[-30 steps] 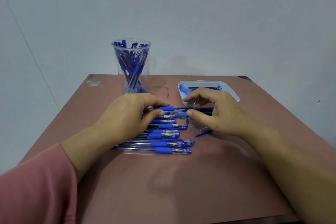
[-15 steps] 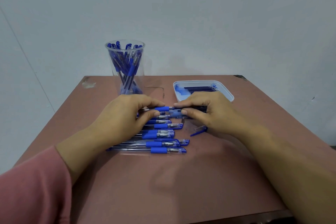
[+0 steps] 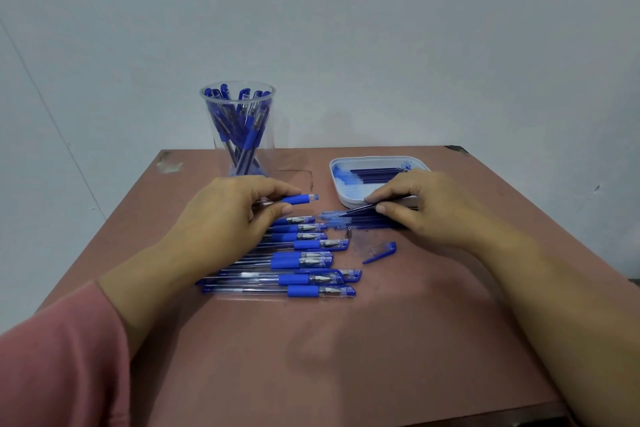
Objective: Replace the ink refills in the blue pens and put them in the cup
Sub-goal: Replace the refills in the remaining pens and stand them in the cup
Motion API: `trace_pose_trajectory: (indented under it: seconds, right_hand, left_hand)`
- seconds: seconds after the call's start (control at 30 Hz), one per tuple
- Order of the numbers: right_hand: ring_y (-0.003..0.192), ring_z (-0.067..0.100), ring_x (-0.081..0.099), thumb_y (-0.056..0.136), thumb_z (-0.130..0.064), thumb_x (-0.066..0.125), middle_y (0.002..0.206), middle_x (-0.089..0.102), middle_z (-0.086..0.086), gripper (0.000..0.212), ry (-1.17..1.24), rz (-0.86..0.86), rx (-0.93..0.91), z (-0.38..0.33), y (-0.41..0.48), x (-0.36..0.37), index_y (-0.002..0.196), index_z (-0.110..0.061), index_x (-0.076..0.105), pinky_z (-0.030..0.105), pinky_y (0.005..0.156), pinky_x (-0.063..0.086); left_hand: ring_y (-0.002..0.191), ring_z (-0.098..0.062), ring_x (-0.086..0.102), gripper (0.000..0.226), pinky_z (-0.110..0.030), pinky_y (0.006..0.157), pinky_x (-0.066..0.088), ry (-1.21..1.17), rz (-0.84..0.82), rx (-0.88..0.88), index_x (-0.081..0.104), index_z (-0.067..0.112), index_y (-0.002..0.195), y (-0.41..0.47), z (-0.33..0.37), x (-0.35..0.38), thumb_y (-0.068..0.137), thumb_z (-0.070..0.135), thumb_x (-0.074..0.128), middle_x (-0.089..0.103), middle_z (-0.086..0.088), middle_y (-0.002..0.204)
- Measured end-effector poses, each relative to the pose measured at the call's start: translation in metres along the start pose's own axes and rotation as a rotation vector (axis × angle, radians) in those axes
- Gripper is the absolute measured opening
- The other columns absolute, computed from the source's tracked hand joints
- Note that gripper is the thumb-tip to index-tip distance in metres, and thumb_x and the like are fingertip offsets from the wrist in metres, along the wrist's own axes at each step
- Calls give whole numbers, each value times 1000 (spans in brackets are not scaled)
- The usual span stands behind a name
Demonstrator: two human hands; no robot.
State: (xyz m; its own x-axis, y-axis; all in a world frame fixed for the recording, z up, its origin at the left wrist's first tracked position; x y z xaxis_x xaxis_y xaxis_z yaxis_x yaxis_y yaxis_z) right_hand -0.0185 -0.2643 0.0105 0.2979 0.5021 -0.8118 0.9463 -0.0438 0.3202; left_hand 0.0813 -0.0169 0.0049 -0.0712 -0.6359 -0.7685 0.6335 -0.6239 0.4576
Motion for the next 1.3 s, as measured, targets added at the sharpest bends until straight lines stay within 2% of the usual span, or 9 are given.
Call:
trace_pose_trajectory:
  seconds: [0.2,0.5,0.57,0.6,0.67,0.73,0.93,1.17,1.3]
  right_hand:
    - [93,-3,53,84,-25,71,85,57,-40,20,-230,42,-84,3,5,4,99,-38,72,21,83,40]
    - [96,-2,51,80,-28,76,89,59,-36,21,-210,68,-46,8,5,3,94,-41,69,29,87,44]
    - [98,-1,51,81,-30,75,90,60,-33,20,-179,70,-25,7,6,-2,91,-46,67,26,89,43]
    - [97,-1,50,82,-32,74,90,60,-32,19,-178,74,-13,5,7,-7,91,-47,66,20,89,41]
    - [92,-2,47,85,-32,71,87,56,-31,15,-233,78,12,1,12,-17,95,-42,68,2,81,32]
    - [91,-1,48,87,-30,69,88,57,-26,13,-263,50,55,0,20,-26,99,-36,70,-5,70,27]
    - [99,5,53,91,-28,65,110,63,-15,24,-266,-130,196,13,47,-26,114,-30,68,-9,62,28]
    - [74,-6,50,90,-24,66,102,65,-9,25,-267,-190,242,17,52,-22,115,-26,67,-6,55,30]
    - [72,-7,49,90,-27,67,102,66,-7,22,-299,-211,246,17,53,-21,111,-27,69,-5,55,30]
  left_hand:
    - [82,-1,63,26,-37,75,56,-4,-3,16,67,42,112,0,2,0,87,38,63,68,24,91]
    - [83,3,62,26,-33,76,56,1,0,19,68,42,112,-1,3,-1,87,36,64,65,30,86]
    - [82,3,62,26,-32,75,56,5,1,21,68,41,113,-1,3,-1,87,35,64,63,31,84]
    - [82,3,62,26,-32,75,56,8,3,24,68,41,113,-1,3,-1,87,35,65,63,31,84]
    - [82,3,62,26,-32,74,56,10,9,27,68,40,113,-1,2,-1,88,35,65,63,30,84]
    - [82,2,62,26,-32,75,56,13,11,24,67,41,113,0,1,-1,88,35,64,64,28,85]
    - [83,2,63,27,-31,75,56,19,11,24,67,40,114,0,-1,-1,88,34,64,68,23,92]
    - [84,2,63,28,-27,74,55,39,-6,38,67,40,115,1,-1,0,88,35,64,69,24,95]
    - [84,0,62,28,-28,74,55,43,-10,34,67,41,115,1,-2,0,88,35,64,68,23,95]
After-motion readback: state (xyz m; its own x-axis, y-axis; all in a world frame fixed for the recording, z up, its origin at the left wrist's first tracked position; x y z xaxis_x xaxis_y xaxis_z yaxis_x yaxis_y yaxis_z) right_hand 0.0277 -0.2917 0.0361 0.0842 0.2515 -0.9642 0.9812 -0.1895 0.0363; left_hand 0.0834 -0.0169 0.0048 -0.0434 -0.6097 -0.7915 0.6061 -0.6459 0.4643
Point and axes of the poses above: each hand's wrist, its own y-axis towards the middle knuckle, its own x-axis out of the palm, z = x × y, the point moved 3 cm from there along y, towards the middle knuckle
